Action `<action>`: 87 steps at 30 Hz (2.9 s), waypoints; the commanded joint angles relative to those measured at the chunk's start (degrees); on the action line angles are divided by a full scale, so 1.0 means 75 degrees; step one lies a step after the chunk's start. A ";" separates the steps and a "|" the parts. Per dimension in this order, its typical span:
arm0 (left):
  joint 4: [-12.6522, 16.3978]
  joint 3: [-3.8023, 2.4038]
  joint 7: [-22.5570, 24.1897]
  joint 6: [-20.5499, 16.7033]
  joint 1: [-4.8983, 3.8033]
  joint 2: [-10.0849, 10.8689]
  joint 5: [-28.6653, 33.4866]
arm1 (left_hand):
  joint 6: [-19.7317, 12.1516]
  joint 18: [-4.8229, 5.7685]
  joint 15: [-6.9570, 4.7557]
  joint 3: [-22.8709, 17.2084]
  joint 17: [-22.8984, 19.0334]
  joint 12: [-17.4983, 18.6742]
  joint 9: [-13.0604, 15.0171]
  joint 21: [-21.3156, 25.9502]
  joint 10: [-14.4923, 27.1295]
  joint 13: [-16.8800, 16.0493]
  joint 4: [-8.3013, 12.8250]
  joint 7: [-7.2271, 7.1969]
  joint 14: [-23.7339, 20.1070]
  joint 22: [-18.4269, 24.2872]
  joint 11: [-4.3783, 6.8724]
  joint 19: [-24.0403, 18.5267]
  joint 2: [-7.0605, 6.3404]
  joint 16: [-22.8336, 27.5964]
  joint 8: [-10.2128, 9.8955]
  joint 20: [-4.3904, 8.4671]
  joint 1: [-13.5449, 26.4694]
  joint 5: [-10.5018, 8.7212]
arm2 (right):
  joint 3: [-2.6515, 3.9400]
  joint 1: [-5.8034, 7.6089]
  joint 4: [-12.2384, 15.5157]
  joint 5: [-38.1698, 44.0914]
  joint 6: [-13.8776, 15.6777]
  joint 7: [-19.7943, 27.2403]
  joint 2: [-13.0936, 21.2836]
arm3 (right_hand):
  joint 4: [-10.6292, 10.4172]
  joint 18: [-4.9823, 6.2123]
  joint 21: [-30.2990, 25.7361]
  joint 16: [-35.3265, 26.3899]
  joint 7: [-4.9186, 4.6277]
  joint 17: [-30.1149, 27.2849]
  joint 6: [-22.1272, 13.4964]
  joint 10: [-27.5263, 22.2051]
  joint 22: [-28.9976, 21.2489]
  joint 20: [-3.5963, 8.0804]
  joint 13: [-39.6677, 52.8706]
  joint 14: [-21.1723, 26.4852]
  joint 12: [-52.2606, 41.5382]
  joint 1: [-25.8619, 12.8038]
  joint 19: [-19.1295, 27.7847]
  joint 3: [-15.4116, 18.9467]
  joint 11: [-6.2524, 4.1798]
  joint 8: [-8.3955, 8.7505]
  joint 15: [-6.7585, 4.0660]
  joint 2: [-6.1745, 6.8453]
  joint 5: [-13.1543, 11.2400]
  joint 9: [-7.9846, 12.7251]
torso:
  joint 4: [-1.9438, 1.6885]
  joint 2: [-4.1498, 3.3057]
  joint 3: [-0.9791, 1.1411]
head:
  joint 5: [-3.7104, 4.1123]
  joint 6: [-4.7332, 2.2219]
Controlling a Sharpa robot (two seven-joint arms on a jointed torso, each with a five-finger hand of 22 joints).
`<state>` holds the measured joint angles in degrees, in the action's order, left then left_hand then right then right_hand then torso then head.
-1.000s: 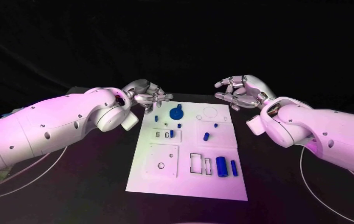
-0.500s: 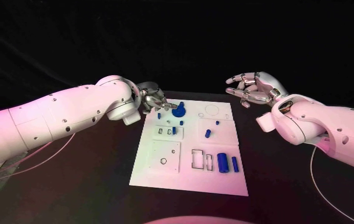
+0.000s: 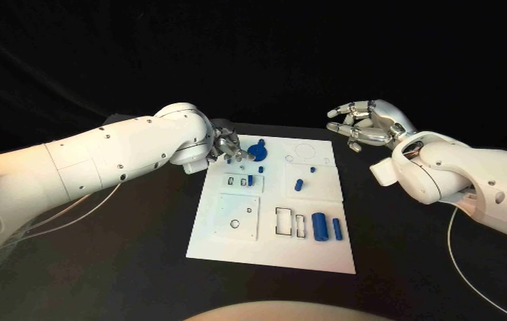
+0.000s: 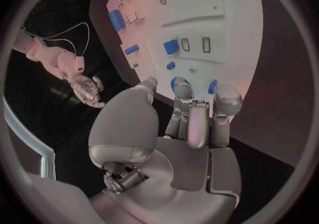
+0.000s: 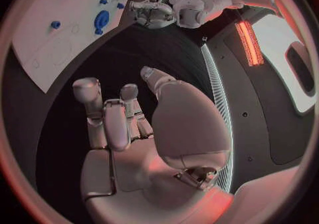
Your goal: Assemble the parts on the task board
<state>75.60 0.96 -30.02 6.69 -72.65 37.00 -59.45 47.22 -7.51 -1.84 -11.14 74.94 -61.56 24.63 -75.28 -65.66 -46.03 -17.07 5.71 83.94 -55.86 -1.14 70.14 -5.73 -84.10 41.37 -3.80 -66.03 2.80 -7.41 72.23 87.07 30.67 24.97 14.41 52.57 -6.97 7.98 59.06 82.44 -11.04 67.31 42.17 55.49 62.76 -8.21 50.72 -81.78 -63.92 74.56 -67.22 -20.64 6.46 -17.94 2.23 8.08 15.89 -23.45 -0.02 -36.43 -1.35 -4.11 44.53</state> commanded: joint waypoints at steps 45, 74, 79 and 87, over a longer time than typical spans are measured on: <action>-0.0478 0.0149 -0.0471 0.1492 -0.0003 -0.0721 -0.0204 | -0.0056 0.0153 -0.0080 -0.0096 0.0697 -0.0220 0.0169 -0.0177 -0.0048 -0.0229 0.0036 -0.0069 0.0445 -0.0224 0.0010 0.0113 0.0178 -0.0135 0.0205 0.0012 -0.0026 0.0009 | -0.0015 -0.0067 -0.0086 0.0084 0.0034 -0.0210 -0.0091 | -0.0109 -0.0010 -0.0162 -0.0053 -0.0024 -0.0078 -0.0085 -0.0125 -0.0078 0.0016 -0.0219 -0.0029 0.0070 -0.0151 0.0027 -0.0051 -0.0012 -0.0102 -0.0018 0.0114 0.0322 0.0037 | 0.0007 -0.0064 -0.0067 | 0.0052 0.0219; -0.0562 0.0179 -0.0449 0.1764 0.0017 -0.0836 -0.0095 | -0.0081 0.0160 -0.0101 -0.0836 0.0747 -0.0291 0.0243 -0.0262 -0.0046 -0.0299 0.0038 -0.0099 0.0454 -0.0318 0.0040 0.0083 0.0178 -0.0178 0.0223 0.0008 -0.0440 0.0013 | -0.0017 -0.0101 -0.0134 0.0089 0.0120 -0.0272 -0.0135 | -0.0121 -0.0003 -0.0200 -0.0064 -0.0014 -0.0099 -0.0048 -0.0095 -0.0099 0.0017 -0.0207 -0.0019 0.0043 -0.0146 0.0042 -0.0084 -0.0022 -0.0157 -0.0023 0.0099 0.0367 0.0033 | 0.0014 -0.0064 -0.0068 | 0.0056 0.0283; -0.0547 0.0179 -0.0438 0.1782 0.0017 -0.0832 -0.0038 | -0.0083 0.0162 -0.0114 -0.1533 0.0747 -0.0296 0.0273 -0.0294 -0.0040 -0.0309 0.0045 -0.0110 0.0453 -0.0355 0.0062 0.0069 0.0048 -0.0182 0.0212 0.0016 -0.0578 0.0012 | -0.0017 -0.0101 -0.0137 0.0089 0.0145 -0.0282 -0.0137 | -0.0120 -0.0003 -0.0201 -0.0065 -0.0012 -0.0099 -0.0042 -0.0083 -0.0098 0.0018 -0.0200 -0.0019 0.0034 -0.0139 0.0041 -0.0094 -0.0024 -0.0166 -0.0025 0.0093 0.0377 0.0033 | 0.0010 -0.0072 -0.0069 | 0.0061 0.0298; -0.0565 0.0179 -0.0388 0.1777 0.0017 -0.0836 0.0108 | -0.0172 0.0168 -0.0144 -0.3478 0.0793 -0.0229 0.0461 -0.0342 -0.0025 -0.0241 0.0332 -0.0135 0.0464 -0.0417 0.0082 0.0054 -0.0306 -0.0213 0.0341 0.0042 -0.1046 0.0013 | -0.0017 -0.0102 -0.0142 0.0087 0.0156 -0.0277 -0.0146 | -0.0118 0.0000 -0.0213 -0.0068 -0.0010 -0.0107 -0.0039 -0.0085 -0.0107 0.0019 -0.0206 -0.0016 0.0035 -0.0134 0.0048 -0.0101 -0.0025 -0.0172 -0.0026 0.0091 0.0384 0.0033 | 0.0006 -0.0071 -0.0073 | 0.0061 0.0321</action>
<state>71.33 2.31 -33.46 19.04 -72.52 30.86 -59.85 46.06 -6.65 -2.67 -36.36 74.91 -63.56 27.66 -77.67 -65.82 -47.85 -15.01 4.82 83.95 -58.96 -0.94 70.53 -8.22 -85.38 43.59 -3.80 -73.10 2.52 -7.54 71.50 86.00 30.83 26.11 12.31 51.54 -7.68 7.98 57.74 82.20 -11.01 66.56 41.79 54.97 62.01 -8.21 49.13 -81.77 -63.66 73.82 -67.21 -21.36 6.37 -19.05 2.24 8.83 18.63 -23.27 0.06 -36.94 -1.87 -3.65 46.83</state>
